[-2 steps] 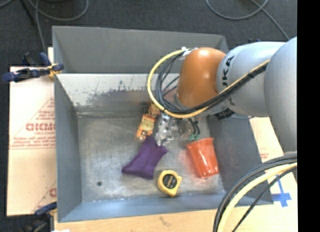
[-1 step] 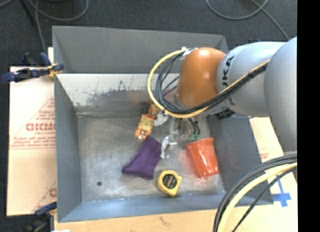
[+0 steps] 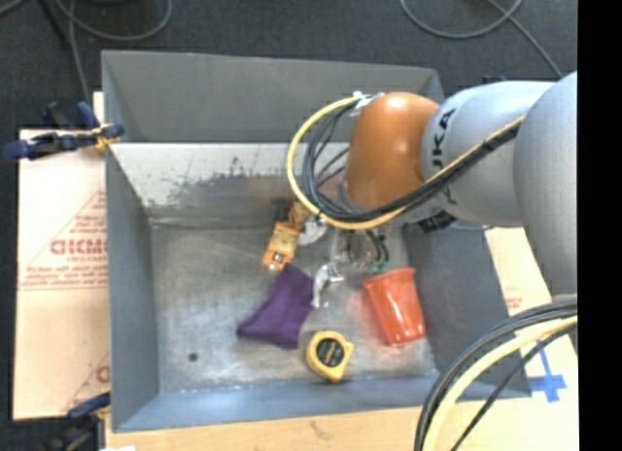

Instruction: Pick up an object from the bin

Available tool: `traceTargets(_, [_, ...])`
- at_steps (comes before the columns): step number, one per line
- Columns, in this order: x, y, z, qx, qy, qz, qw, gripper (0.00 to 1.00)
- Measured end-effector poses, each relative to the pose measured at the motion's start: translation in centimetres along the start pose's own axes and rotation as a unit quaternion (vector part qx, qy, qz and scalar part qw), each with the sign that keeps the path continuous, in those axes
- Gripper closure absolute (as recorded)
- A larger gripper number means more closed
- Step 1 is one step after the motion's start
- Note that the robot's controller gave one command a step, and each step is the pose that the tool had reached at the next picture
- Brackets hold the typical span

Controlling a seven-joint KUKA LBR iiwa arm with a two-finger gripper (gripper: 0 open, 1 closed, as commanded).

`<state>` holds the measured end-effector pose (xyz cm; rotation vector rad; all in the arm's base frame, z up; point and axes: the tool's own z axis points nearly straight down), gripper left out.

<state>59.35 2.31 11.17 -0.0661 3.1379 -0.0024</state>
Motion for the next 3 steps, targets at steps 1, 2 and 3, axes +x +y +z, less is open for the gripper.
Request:
traceTargets(1, [2.9,3.2,2.9,0.000,-0.0222,-0.056,0.9982,1.00])
traceTargets(2, [2.9,3.2,2.9,0.000,-0.0222,-0.056,0.9982,1.00])
traceTargets(3, [4.7,3.4,0.3,0.000,0.0022,-0.082,0.9966,1.00])
